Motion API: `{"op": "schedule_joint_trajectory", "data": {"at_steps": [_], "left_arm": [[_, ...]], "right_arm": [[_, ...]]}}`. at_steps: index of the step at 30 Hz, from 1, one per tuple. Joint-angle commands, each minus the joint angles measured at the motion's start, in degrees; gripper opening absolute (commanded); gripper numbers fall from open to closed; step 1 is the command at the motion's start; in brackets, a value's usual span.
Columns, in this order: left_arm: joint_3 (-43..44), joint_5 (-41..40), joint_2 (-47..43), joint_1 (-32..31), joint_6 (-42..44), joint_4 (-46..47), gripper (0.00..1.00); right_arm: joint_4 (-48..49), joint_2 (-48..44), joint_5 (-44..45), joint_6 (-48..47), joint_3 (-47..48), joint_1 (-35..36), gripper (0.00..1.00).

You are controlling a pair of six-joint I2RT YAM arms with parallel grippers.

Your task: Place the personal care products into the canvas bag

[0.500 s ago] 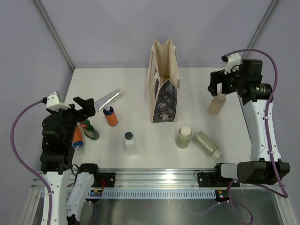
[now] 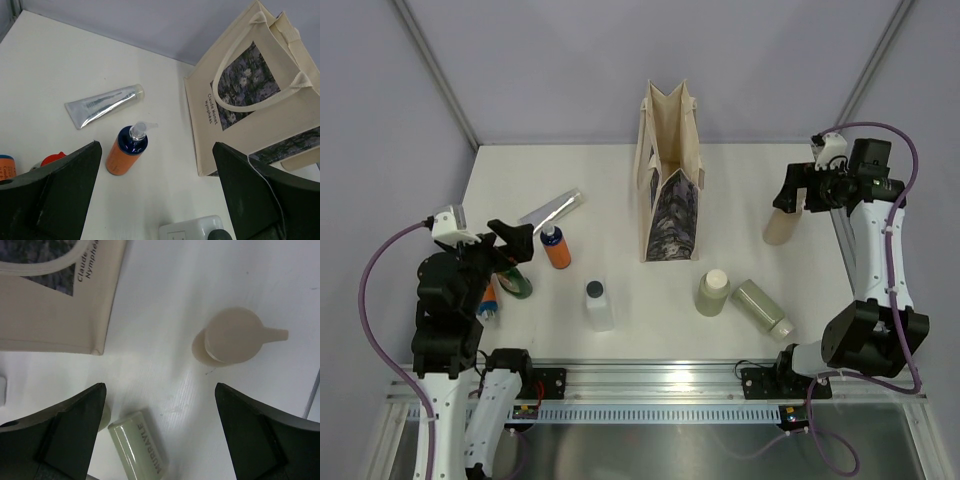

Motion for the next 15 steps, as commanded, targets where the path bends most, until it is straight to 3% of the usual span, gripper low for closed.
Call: {"op": "schedule_joint_trajectory", "data": {"at_steps": [1,4,7,11,15], "left_arm": [[-0.7,4.1,0.9,0.2,-0.1,1.9,0.99],[-0.8,4.6,1.5,0.2,0.0,2.4,0.99],[-0.8,5.0,1.9,0.2,0.3,2.7,0.99],[-1.6,5.3,2.2,0.2,-0.3,3.5,0.99],[-2.7,5.8,2.3,0.2,-1.3,4.9,0.99]], "right_arm": [[4.9,0.3,-0.1,-1.0,-2.7,-0.6,0.99],[6.4,0.6,4.2,-3.3,-3.6,-0.6,0.99],[6.8,1.6,8.0,0.7,-4.0,-0.8,0.99],[13.9,-2.2,8.9,14.0,-11.9,-0.9,1.0],[21.5,-2.2,19.5,26.4,-18.0,-0.5,0.99]]}}
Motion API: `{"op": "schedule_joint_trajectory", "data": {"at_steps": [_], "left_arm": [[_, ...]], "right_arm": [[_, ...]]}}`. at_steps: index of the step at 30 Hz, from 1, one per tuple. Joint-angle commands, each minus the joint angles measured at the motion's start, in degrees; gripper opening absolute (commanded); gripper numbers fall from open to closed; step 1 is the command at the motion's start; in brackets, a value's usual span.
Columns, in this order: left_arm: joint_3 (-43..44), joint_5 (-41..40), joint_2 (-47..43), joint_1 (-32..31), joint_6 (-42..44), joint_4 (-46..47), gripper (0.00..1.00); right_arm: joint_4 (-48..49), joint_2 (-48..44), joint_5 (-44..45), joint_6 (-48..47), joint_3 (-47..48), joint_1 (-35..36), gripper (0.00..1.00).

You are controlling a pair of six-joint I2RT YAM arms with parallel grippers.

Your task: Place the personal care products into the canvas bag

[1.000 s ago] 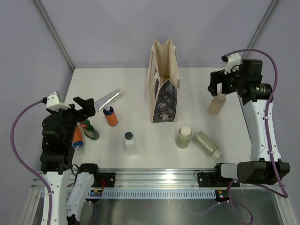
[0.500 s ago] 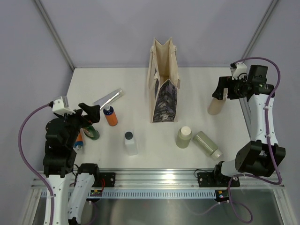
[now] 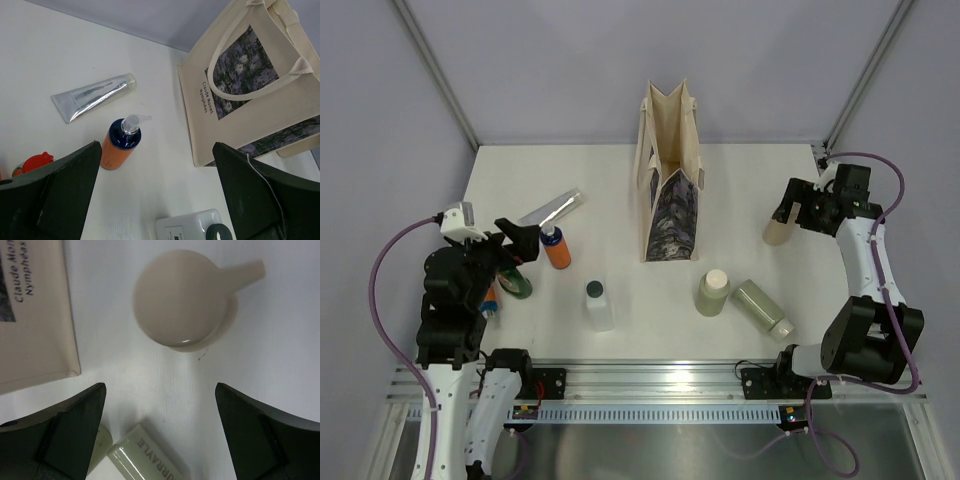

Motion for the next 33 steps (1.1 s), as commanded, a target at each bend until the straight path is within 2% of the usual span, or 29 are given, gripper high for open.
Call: {"op": "schedule_joint_trajectory", "data": {"at_steps": [1,7,14,21,23,33], "left_arm": [[-1.1,2.5,0.6,0.2,-1.4,4.6,0.99],[-3.0,4.6,1.5,0.2,-3.2,7.2,0.99],[-4.4,5.5,1.5,0.2,-5.4,7.8,0.99],[-5.5,5.5,1.0,0.2,-6.7,7.4,0.99],[-5.1,5.5,1.1,0.2,-6.3,7.0,0.99],[-4.7,5.6,2.2,0.2,-6.0,7.3,0.99]], "right_arm": [[9.8,-0.6,9.3,13.8,-4.8,0.3,0.99],[24.9,-0.8,14.9,15.6,-11.9,3.1,0.99],[39.9,-0.4,15.0,14.5,-15.1,4.7,0.99],[45.1,3.3,16.3,13.2,-13.8,5.1,0.97],[44.9,3.6,15.5,13.7,-13.6,5.2,0.91],[42.3,1.9,16.5,10.0,-16.0,6.5,0.9]]}}
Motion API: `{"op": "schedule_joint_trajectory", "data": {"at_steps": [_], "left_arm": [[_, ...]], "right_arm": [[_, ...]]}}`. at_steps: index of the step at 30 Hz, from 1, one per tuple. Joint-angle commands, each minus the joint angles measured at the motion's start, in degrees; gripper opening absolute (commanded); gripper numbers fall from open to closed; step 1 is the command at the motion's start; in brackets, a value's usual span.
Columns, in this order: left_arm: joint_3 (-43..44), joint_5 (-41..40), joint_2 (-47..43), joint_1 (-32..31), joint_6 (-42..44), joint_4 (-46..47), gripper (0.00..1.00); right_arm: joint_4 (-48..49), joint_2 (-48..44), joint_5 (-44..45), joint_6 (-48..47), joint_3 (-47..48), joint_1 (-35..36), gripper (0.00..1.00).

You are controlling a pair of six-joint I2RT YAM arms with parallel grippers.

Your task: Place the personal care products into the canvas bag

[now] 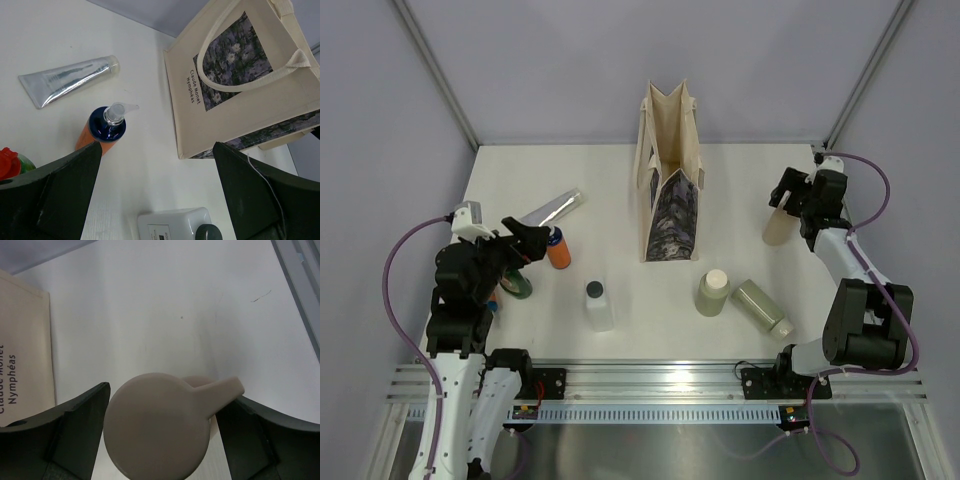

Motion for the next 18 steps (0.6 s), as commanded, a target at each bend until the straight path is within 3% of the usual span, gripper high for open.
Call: {"op": "schedule_joint_trajectory", "data": {"at_steps": [1,5,13,18], "left_arm": [[0.6,1.9,1.1,0.2,-0.2,3.0,0.99],[0.8,2.2,1.7,0.2,-0.3,3.2,0.99],[1.3,2.3,1.5,0.2,-0.4,2.8,0.99],[1.6,1.7,0.8,0.2,-0.1,1.8,0.99]], "right_arm": [[1.4,-2.1,2.4,-3.1,-0.7,1.5,0.89],[1.8,-2.1,3.9,-4.5,-1.3,1.9,0.8],[-0.8,-0.9,3.9,-4.6,1.8,1.9,0.35],[-6.6,-2.4,2.8,-5.4,7.0,1.7,0.14]]}}
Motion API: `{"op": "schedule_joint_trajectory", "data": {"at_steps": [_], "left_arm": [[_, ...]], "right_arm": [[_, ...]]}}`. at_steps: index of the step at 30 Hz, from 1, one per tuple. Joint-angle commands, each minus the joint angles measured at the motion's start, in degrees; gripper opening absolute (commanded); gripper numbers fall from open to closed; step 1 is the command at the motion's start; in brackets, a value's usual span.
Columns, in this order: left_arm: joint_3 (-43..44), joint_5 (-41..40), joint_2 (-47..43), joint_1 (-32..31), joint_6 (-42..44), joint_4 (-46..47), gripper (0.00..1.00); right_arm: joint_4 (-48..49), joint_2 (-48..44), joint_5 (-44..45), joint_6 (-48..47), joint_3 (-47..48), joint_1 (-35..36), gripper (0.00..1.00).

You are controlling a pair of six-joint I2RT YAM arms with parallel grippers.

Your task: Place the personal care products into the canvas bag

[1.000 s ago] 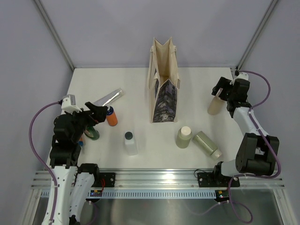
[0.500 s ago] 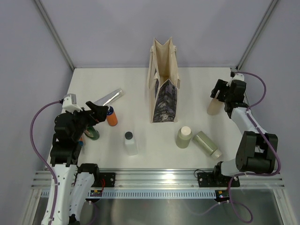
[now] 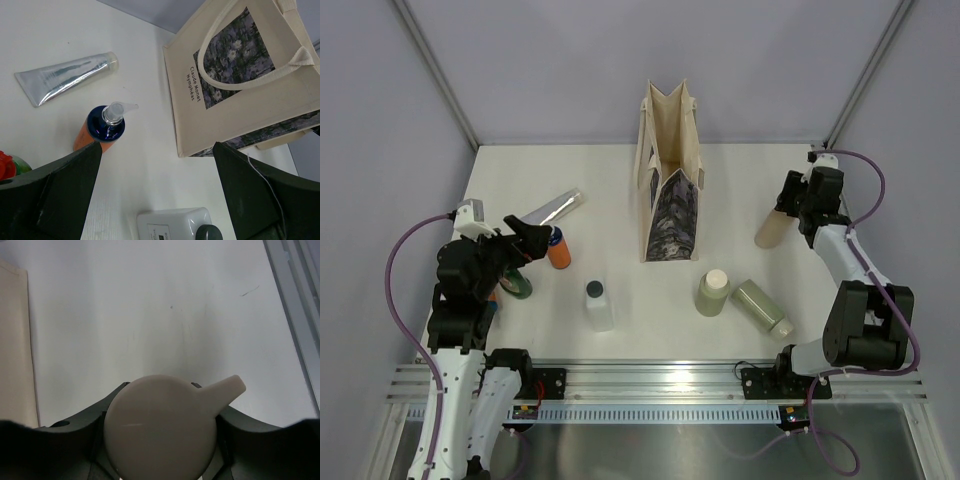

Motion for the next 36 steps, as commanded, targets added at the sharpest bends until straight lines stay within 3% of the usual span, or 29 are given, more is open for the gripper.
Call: {"op": "schedule_joint_trajectory", "data": {"at_steps": [1,2,3,7,17,21,26,31,36], "left_arm": [[1.5,0.9,-0.7,0.2,0.0,1.2,0.99],[1.5,0.9,-0.9,0.2,0.0,0.8,0.99],[1.5,0.9,-0.9,0.2,0.0,0.7,0.99],[1.9,0.8,-1.2,0.2,0.3,0.2,0.99],[2.2,0.9,-1.0,0.2,0.1,0.3,0.99],[2.2,1.2,-0.4,0.2,-0.3,0.9,0.99],[2.6,1.8,0.4,0.2,-0.5,1.2,0.99],[2.9,1.5,0.7,0.1,-0.7,1.2,0.99],[4.2,1.0,0.5,0.1,-0.5,-0.5,0.99]], "right_arm": [[-5.7,-2.0,-3.0,-0.3,7.0,0.0,0.1],[-7.0,-2.0,-4.5,-0.1,9.8,0.0,0.01],[-8.4,-2.2,-5.7,0.1,11.2,0.0,0.0],[-16.2,-1.7,-15.7,-1.6,18.7,0.0,0.0],[-22.6,1.9,-30.1,-3.8,39.2,0.8,0.0],[-23.6,5.9,-32.1,-3.0,51.2,3.2,0.0],[-27.4,16.9,-31.9,-2.8,75.6,6.6,0.0],[-28.4,26.4,-29.6,-2.5,95.2,15.5,0.0],[-20.8,31.7,-25.1,-2.8,98.6,22.0,0.0]]}}
